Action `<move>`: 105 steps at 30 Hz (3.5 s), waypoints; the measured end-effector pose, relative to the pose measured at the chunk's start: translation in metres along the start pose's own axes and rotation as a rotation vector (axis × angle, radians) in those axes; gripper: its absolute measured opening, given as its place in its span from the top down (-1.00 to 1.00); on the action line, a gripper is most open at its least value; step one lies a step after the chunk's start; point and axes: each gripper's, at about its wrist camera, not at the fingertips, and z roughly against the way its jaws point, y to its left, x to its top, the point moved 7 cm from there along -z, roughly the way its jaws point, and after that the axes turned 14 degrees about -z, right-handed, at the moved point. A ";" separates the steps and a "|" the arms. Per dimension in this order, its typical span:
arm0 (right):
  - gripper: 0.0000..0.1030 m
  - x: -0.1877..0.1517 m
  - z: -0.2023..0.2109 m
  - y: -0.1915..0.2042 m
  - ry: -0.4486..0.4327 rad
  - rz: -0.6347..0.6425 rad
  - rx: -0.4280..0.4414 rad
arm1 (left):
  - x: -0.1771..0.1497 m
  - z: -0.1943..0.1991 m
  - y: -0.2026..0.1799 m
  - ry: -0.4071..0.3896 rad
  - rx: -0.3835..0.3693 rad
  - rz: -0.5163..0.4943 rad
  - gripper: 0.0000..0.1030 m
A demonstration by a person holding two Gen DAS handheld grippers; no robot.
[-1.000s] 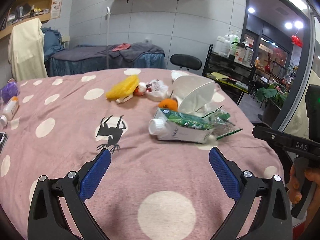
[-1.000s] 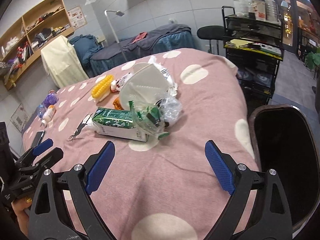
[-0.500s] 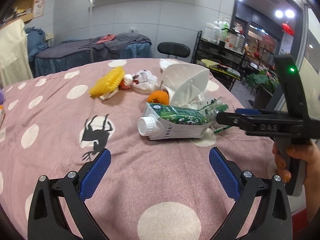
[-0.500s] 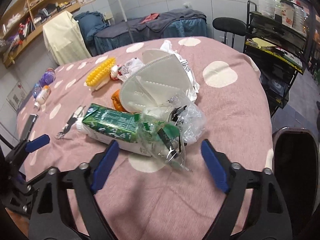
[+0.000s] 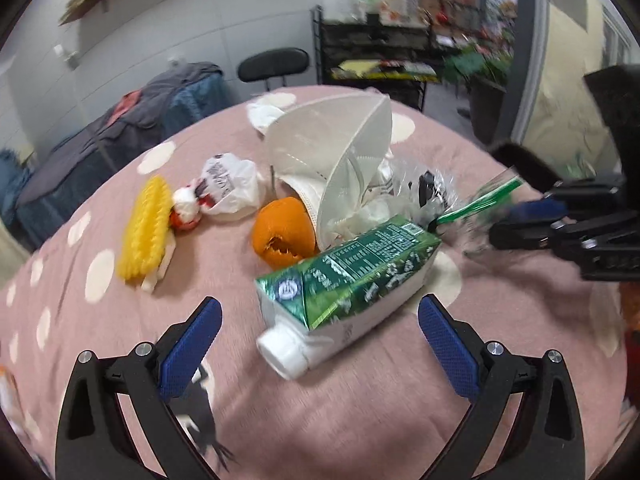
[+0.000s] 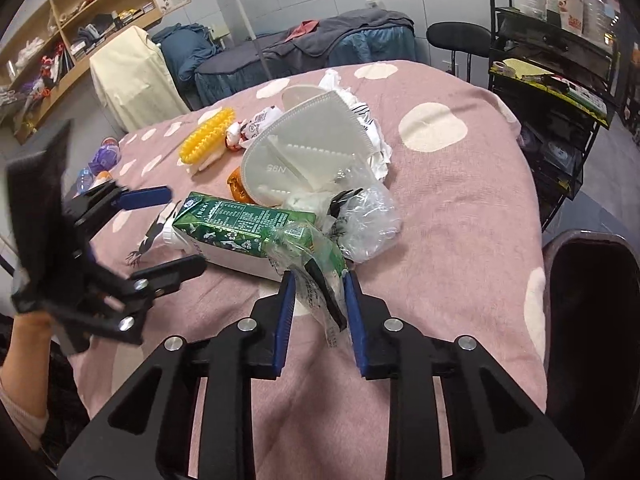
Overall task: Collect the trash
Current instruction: 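Grasp the green juice carton with the left tool while the right tool grasps the snack wrapper, then carry the carton and wrapper over the trash bin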
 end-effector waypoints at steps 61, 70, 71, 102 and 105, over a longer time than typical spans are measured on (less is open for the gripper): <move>0.52 -0.018 0.133 -0.169 -0.341 -0.304 -0.139 | 0.086 0.074 -0.137 -0.379 -0.099 0.134 0.02; 0.52 -0.029 0.097 -0.248 -0.244 -0.440 -0.255 | 0.113 0.064 -0.161 -0.401 -0.150 0.117 0.02; 0.52 -0.032 0.091 -0.257 -0.226 -0.461 -0.262 | 0.115 0.063 -0.163 -0.400 -0.154 0.114 0.02; -0.60 -0.068 0.155 -0.301 -0.403 -0.566 -0.445 | 0.174 0.006 -0.250 -0.328 -0.328 0.039 0.02; -0.60 -0.073 0.166 -0.309 -0.415 -0.581 -0.464 | 0.178 -0.006 -0.256 -0.302 -0.332 0.027 0.02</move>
